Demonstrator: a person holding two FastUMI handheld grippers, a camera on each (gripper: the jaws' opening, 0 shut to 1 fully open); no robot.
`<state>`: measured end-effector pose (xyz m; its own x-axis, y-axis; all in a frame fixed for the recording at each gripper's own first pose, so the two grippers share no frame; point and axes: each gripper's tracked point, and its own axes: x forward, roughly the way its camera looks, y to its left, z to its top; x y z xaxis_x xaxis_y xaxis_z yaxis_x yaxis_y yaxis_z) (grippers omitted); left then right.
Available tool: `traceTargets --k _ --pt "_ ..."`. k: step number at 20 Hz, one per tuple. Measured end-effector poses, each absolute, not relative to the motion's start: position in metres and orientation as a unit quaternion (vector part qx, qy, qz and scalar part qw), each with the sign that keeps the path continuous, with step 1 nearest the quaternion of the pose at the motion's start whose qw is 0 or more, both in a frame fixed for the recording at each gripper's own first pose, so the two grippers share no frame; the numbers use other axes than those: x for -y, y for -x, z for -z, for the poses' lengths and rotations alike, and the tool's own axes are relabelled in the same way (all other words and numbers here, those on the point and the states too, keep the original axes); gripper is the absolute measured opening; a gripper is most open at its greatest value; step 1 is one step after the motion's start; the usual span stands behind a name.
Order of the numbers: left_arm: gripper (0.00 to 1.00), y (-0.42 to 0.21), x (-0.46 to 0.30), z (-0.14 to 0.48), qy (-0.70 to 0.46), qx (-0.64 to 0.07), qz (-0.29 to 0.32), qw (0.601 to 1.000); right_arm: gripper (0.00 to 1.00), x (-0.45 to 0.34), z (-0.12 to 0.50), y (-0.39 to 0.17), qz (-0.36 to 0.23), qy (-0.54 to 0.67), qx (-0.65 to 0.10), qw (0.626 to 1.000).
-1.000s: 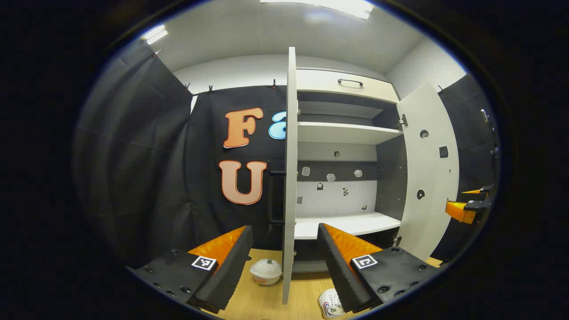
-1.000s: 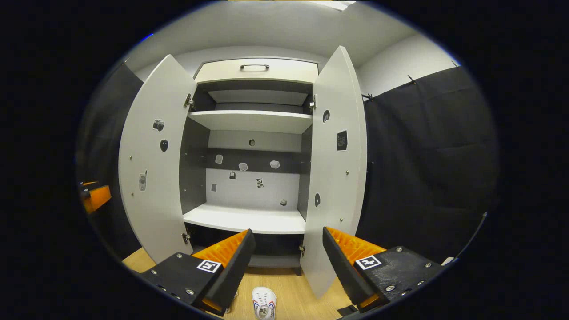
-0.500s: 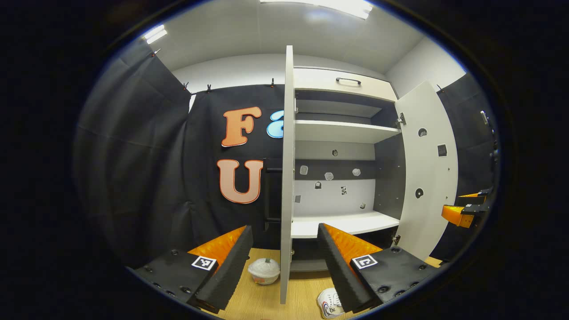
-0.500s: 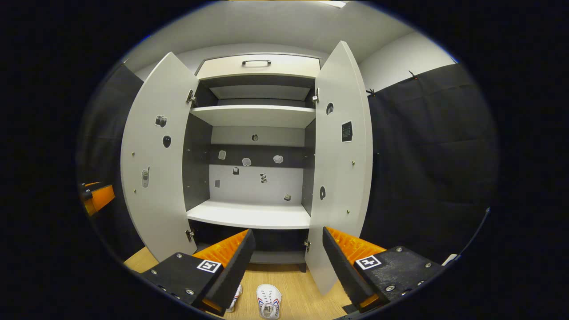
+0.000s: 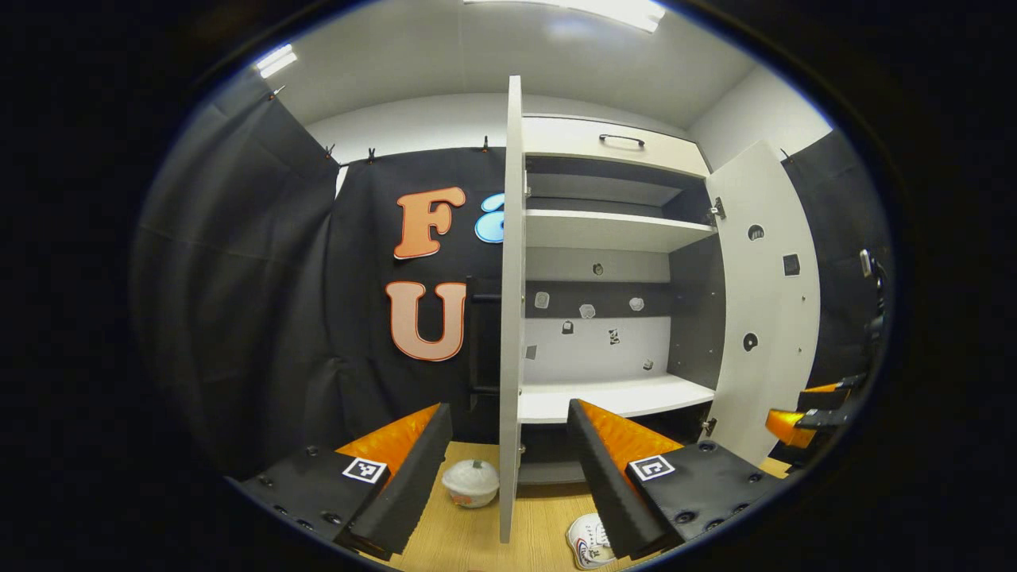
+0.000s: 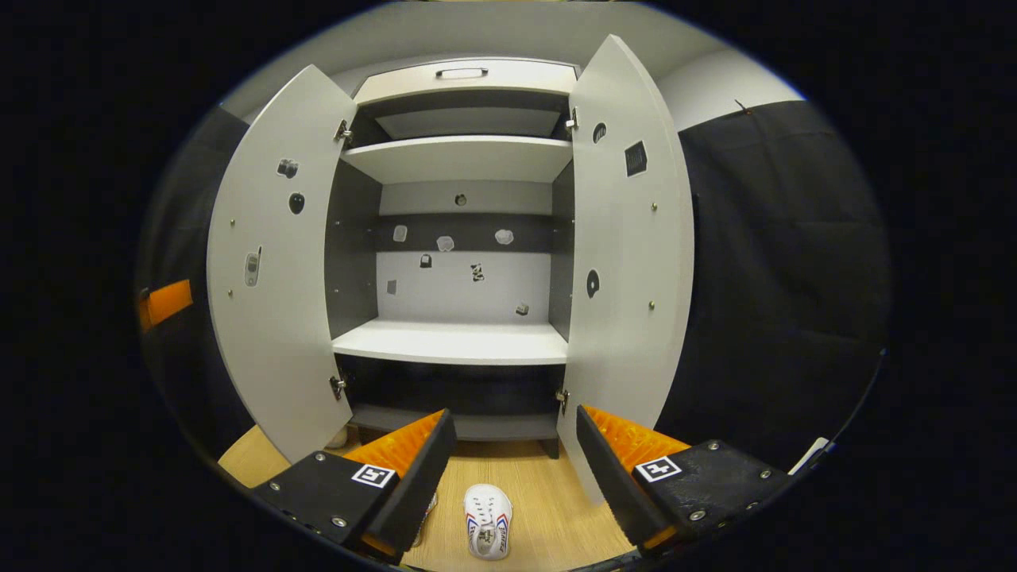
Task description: Grab one shoe with the right hand and put it into the shoe cabinet, grab the other shoe with the left hand and put it into the shoe cabinet; then close the right door with the right hand and the left door with the left hand.
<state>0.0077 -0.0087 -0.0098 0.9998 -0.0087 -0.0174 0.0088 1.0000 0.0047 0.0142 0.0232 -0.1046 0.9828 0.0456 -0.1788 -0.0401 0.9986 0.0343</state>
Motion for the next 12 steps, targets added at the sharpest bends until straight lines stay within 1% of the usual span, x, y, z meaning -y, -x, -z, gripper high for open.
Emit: traceTargets --k 5,9,12 --pt "0.95 -0.005 0.004 0.012 -0.003 -0.012 -0.004 1.000 0.94 -0.023 0.170 -0.018 -0.021 -0.012 -0.141 0.990" --pt "0.95 -0.003 -0.003 0.015 -0.009 -0.015 -0.014 1.000 0.94 -0.024 0.232 -0.018 -0.025 -0.005 -0.198 0.980" --pt "0.95 0.000 -0.006 0.018 -0.010 -0.018 -0.019 1.000 0.94 -0.030 0.276 -0.015 -0.037 -0.006 -0.232 0.972"
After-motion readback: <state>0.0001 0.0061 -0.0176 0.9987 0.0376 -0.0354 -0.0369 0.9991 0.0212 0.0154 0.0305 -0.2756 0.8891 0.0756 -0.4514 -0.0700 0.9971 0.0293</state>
